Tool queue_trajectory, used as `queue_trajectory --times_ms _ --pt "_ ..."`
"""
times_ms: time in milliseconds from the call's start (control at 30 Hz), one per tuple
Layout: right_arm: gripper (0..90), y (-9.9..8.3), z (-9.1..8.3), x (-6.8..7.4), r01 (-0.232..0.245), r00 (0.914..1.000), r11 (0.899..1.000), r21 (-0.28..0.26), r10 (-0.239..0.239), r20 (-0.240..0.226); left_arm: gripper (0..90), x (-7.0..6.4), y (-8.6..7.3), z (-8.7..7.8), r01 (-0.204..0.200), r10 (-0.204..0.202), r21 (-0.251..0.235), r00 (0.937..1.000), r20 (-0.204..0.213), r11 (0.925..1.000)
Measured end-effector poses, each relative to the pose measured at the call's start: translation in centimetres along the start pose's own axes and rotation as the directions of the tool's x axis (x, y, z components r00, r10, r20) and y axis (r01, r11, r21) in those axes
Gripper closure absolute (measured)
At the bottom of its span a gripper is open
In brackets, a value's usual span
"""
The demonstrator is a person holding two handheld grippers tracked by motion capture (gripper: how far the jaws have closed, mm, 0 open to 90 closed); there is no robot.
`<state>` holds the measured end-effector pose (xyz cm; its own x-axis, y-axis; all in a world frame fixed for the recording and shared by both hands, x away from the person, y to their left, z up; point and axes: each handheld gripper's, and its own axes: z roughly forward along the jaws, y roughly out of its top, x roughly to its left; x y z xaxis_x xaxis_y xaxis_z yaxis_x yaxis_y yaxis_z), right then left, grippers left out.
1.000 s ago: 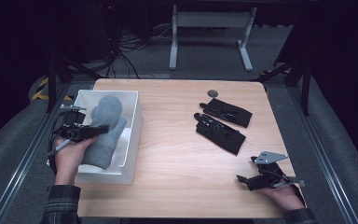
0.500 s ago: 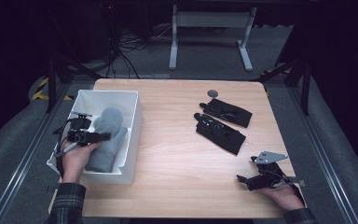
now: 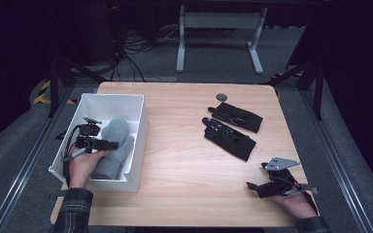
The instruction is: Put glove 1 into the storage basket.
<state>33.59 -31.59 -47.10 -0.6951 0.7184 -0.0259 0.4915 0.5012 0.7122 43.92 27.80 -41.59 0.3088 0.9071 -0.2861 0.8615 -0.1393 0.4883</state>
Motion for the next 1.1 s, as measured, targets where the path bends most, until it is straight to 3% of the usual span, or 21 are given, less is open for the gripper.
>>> queue_trajectory --times_ms 100,233,500,633,833,933,1100 --pt "2.6 0.0 0.0 0.0 0.0 1.0 1.0 0.0 0.0 0.0 30.2 -0.4 0.2 -0.7 -0.011 0.01 -0.03 0.9996 -0.027 0.9995" --pt "2.7 0.0 0.0 0.0 0.0 1.0 1.0 0.0 0.0 0.0 19.9 -1.2 0.8 -2.5 -0.035 0.03 -0.076 0.9969 -0.072 0.9965" --pt "2.7 0.0 0.0 0.0 0.0 1.0 1.0 0.0 0.0 0.0 15.4 -2.7 1.8 -5.0 -0.081 0.076 -0.123 0.996 -0.046 0.989" --pt "2.6 0.0 0.0 0.0 0.0 1.0 1.0 0.0 0.0 0.0 14.7 -3.9 2.3 -5.8 -0.124 0.123 -0.144 0.9923 -0.014 0.9818" --pt "2.6 0.0 0.0 0.0 0.0 1.0 1.0 0.0 0.0 0.002 9.4 -5.9 2.9 -6.7 -0.183 0.189 -0.178 0.9819 0.015 0.9668" --pt "2.5 0.0 0.0 0.0 0.0 1.0 1.0 0.0 0.0 0.001 6.5 -7.3 3.1 -7.0 -0.217 0.228 -0.199 0.9732 0.031 0.9555" --pt "2.5 0.0 0.0 0.0 0.0 1.0 1.0 0.0 0.0 0.002 1.6 -9.5 3.5 -7.1 -0.254 0.27 -0.215 0.9615 0.049 0.943"
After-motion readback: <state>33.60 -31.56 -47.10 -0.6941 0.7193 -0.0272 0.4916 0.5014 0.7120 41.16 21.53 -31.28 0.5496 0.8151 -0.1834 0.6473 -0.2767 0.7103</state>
